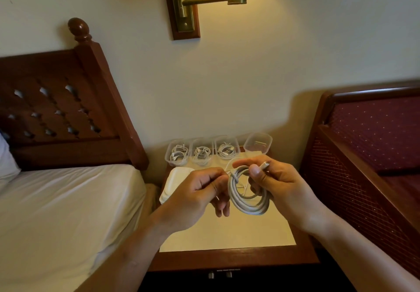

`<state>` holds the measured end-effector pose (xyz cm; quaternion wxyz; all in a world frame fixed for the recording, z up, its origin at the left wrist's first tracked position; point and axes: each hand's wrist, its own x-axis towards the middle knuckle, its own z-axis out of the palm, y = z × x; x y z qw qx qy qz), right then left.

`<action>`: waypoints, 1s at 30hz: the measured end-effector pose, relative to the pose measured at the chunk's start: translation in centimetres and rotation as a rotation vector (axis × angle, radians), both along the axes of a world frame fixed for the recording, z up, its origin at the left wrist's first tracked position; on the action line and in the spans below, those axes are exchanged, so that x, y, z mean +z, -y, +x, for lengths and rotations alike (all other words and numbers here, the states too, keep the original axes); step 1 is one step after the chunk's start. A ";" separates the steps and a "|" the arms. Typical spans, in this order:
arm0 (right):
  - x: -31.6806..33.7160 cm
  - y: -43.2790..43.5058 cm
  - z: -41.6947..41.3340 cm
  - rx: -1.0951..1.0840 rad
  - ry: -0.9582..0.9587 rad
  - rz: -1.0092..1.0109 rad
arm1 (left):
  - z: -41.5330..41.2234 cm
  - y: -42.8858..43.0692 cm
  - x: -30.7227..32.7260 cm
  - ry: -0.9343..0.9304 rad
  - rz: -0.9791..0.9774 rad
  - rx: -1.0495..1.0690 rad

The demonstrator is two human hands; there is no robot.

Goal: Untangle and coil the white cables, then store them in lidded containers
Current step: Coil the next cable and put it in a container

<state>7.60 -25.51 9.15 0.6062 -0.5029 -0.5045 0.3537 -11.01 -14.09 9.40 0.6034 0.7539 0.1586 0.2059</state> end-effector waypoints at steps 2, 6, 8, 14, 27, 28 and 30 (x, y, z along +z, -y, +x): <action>0.3 0.2 -0.2 -0.138 0.017 0.104 | 0.2 -0.1 0.3 0.016 0.046 0.034; 0.4 0.7 -0.9 -0.403 0.066 0.250 | 0.8 0.4 1.3 0.012 0.288 0.079; 0.2 0.8 -1.1 -0.478 0.030 0.272 | 1.1 0.6 1.5 0.004 0.387 0.102; -0.4 0.9 -0.8 -0.569 -0.186 0.237 | 1.5 0.9 1.7 -0.009 0.581 0.233; -1.4 1.9 0.6 -0.404 -0.035 0.115 | 0.5 0.7 0.4 -0.085 0.376 0.179; -1.4 2.0 0.9 -0.381 -0.018 0.102 | 0.5 0.6 0.4 -0.105 0.382 0.163; -1.5 2.4 1.5 -0.334 -0.022 0.072 | 0.4 0.6 0.4 -0.130 0.416 0.147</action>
